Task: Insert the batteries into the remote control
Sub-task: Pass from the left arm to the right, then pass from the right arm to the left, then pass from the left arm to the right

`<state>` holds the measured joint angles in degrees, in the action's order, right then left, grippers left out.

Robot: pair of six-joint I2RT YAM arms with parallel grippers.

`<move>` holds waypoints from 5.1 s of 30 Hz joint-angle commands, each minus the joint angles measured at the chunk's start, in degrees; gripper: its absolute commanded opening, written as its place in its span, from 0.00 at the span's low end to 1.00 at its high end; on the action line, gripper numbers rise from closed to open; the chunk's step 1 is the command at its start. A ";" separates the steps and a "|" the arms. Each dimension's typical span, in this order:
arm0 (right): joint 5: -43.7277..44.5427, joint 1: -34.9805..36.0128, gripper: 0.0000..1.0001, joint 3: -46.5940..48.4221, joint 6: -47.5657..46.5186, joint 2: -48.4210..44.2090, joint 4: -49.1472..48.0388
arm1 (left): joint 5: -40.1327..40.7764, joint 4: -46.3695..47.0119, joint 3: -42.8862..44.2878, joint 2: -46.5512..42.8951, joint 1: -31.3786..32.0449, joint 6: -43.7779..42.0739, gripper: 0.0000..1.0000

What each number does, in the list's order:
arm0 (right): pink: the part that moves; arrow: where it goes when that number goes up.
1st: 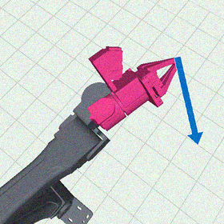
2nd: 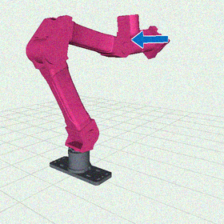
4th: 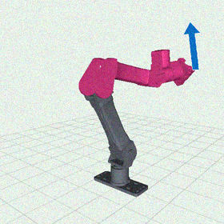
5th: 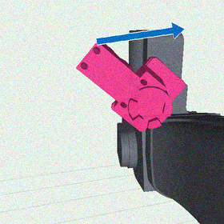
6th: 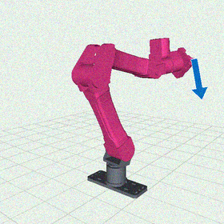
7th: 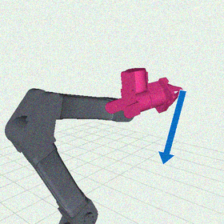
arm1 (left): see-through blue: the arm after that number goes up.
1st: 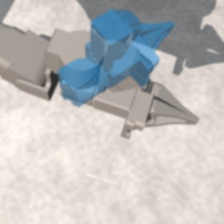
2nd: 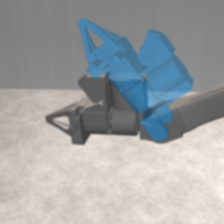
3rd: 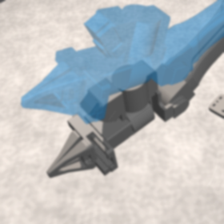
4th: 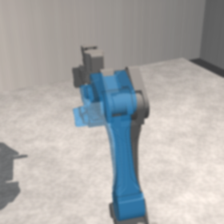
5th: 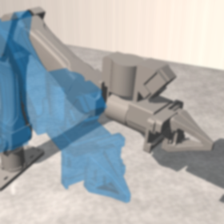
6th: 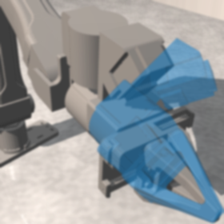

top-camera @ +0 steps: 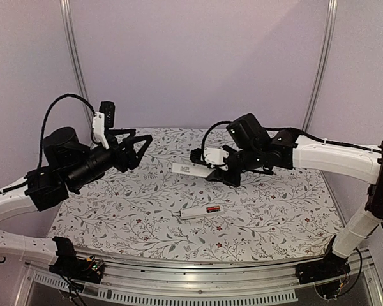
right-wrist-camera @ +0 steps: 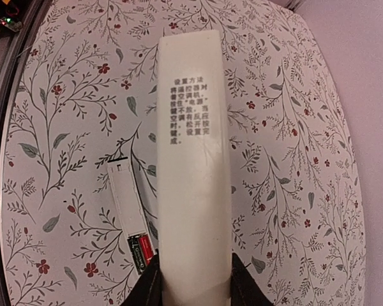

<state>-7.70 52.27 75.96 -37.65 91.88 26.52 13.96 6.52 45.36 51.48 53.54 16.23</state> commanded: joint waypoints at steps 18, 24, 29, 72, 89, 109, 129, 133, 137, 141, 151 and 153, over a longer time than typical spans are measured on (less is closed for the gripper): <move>-6.74 -4.11 0.03 4.62 -2.86 14.05 12.18 | -27.78 -14.77 -0.46 22.57 1.44 -46.71 0.89; -9.54 -4.11 0.05 5.07 -2.86 13.68 12.50 | -25.98 -13.85 6.16 34.23 1.43 -50.23 0.88; -11.65 -4.11 0.05 4.82 -3.08 11.25 12.43 | -25.60 -5.08 3.39 34.51 0.20 -51.16 0.88; -12.57 -4.11 0.19 4.83 -2.82 6.49 11.55 | -25.96 -5.50 5.31 34.22 -1.09 -44.27 0.12; -15.15 -5.19 0.99 2.02 4.60 -4.45 2.31 | -22.25 -3.54 1.45 31.31 0.50 -42.35 0.11; -31.72 -24.94 0.78 -15.78 58.62 -16.25 -13.61 | -14.13 1.17 -4.04 25.41 4.87 -38.07 0.12; -38.09 -23.38 0.53 -33.25 64.31 -7.42 -30.99 | -23.01 17.26 -6.73 40.26 2.36 -39.47 0.11; -39.90 -22.66 0.49 -32.65 65.06 -5.16 -32.94 | -22.85 22.41 -7.71 42.45 1.90 -40.25 0.09; -43.99 -22.65 0.43 -31.05 64.37 -1.90 -32.43 | -21.83 24.68 -7.23 44.65 1.66 -39.86 0.10; -45.16 -22.65 0.40 -31.43 63.13 -0.39 -30.64 | -21.42 26.33 -7.03 46.20 1.70 -40.30 0.10; -46.65 -22.39 0.30 -31.80 66.43 0.19 -32.26 | -20.68 26.79 -6.25 47.85 1.68 -42.42 0.09; -46.53 -22.38 0.30 -32.16 66.56 1.03 -32.13 | -20.87 27.38 -6.34 47.79 1.65 -42.42 0.10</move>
<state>-53.41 29.54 43.92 27.73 91.02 -5.19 -7.01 31.46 38.48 98.59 55.86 -25.26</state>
